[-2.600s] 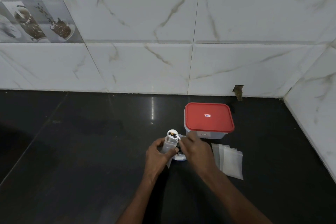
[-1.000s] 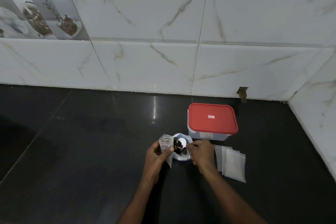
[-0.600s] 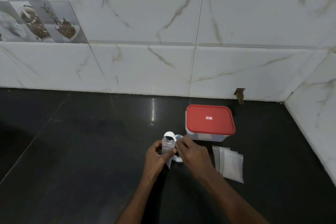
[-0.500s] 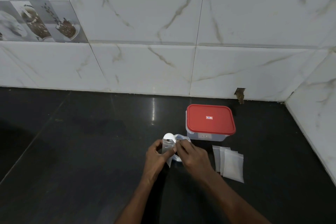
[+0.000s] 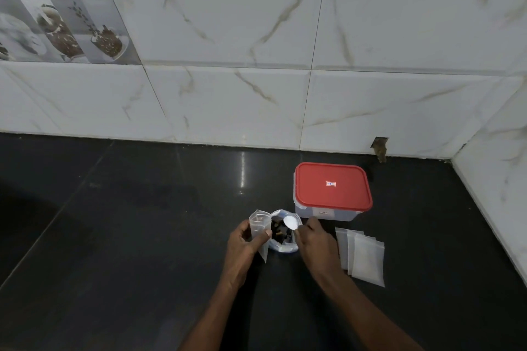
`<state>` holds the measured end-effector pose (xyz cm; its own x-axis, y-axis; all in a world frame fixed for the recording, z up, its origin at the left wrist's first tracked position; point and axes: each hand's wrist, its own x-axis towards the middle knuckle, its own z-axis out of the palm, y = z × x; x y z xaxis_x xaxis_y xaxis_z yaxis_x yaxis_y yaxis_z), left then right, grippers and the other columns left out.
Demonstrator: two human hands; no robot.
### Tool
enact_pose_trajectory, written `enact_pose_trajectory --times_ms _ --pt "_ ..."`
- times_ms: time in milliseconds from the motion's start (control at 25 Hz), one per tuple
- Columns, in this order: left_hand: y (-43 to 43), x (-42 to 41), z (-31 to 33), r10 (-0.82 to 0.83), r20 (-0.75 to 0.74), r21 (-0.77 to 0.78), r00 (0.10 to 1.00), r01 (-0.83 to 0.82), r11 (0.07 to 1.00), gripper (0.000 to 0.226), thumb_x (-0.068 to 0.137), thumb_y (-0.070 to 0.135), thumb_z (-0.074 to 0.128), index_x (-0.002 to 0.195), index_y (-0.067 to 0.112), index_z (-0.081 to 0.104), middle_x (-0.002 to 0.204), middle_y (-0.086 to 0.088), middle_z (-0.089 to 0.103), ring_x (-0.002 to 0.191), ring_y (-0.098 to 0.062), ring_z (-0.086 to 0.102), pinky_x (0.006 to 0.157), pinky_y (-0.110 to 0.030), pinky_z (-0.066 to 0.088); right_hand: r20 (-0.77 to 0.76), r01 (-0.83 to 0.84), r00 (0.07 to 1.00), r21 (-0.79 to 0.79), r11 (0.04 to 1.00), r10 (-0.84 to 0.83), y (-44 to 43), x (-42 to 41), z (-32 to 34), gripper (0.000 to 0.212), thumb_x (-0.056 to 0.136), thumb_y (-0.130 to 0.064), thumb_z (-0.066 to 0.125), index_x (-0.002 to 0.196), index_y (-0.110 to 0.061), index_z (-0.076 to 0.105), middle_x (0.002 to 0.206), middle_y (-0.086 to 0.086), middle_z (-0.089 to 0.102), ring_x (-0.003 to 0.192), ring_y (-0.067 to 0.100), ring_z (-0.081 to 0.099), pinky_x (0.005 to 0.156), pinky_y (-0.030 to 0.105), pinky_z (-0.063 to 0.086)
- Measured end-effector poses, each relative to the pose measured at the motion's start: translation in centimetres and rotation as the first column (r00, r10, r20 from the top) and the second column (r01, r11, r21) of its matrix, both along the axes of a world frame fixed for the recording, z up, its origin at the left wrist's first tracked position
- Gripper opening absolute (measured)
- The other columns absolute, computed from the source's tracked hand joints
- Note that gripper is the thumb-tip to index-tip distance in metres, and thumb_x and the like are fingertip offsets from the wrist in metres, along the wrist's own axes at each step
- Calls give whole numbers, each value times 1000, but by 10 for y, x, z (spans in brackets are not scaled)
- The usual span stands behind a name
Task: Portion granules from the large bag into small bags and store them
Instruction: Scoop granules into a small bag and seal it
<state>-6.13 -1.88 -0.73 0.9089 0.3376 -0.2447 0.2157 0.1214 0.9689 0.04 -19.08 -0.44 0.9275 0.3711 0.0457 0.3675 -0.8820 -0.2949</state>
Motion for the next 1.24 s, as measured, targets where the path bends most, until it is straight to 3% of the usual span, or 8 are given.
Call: enact_pose_trajectory --times_ms 160,320,560,680,800,1000,1160,1240 --pt "-2 1 0 17 12 -54 1000 -16 998 32 86 21 76 115 11 72 106 -13 78 102 -33 74 97 -56 55 6 -114 993 -43 993 114 11 0 0 22 88 -12 65 110 -7 63 109 11 61 76 26 66 61 36 55" --pt "-6 1 5 25 21 -85 999 -24 996 24 92 10 69 116 7 71 105 -15 77 102 -35 74 94 -50 58 -66 -114 992 -40 993 111 19 6 -4 25 98 -14 46 117 -7 61 127 8 57 92 27 65 78 40 54" --pt "-7 1 3 42 17 -124 999 -40 991 29 92 13 70 120 8 70 110 -15 77 106 -34 73 98 -53 55 -361 253 913 136 958 -190 27 33 -1 14 82 -12 65 75 -1 70 72 9 65 68 21 64 63 35 55" --pt "-7 1 2 44 32 -151 999 -39 988 34 90 17 71 122 8 69 114 -16 75 109 -35 71 100 -55 53 -362 271 908 120 955 -212 27 34 4 9 85 -13 66 78 -6 67 76 10 64 68 19 62 65 36 55" --pt "-12 1 7 50 49 -155 998 -42 987 35 86 20 71 119 7 70 112 -16 76 106 -35 72 98 -52 55 -303 147 946 94 985 -112 35 17 4 20 98 -13 49 108 -7 66 103 7 67 83 13 59 70 23 46" --pt "-13 1 6 59 50 -176 997 -50 983 32 87 16 71 118 7 70 112 -15 76 107 -34 72 100 -52 54 -368 364 891 233 902 -265 20 26 0 17 89 -15 65 75 -8 74 74 4 71 67 13 65 67 32 58" --pt "-12 1 4 65 47 -202 997 -54 978 38 82 23 74 117 10 72 113 -16 76 109 -36 71 102 -56 52 -204 51 978 59 997 -38 17 15 4 19 95 -15 56 110 -7 66 108 7 65 84 19 66 74 32 57" --pt "-12 1 1 63 50 -209 997 -51 977 36 83 23 74 116 9 72 114 -18 75 110 -38 70 103 -58 51 -182 -64 981 -6 998 62 21 -1 1 19 82 -12 71 100 -5 68 107 11 65 71 25 68 56 35 55"
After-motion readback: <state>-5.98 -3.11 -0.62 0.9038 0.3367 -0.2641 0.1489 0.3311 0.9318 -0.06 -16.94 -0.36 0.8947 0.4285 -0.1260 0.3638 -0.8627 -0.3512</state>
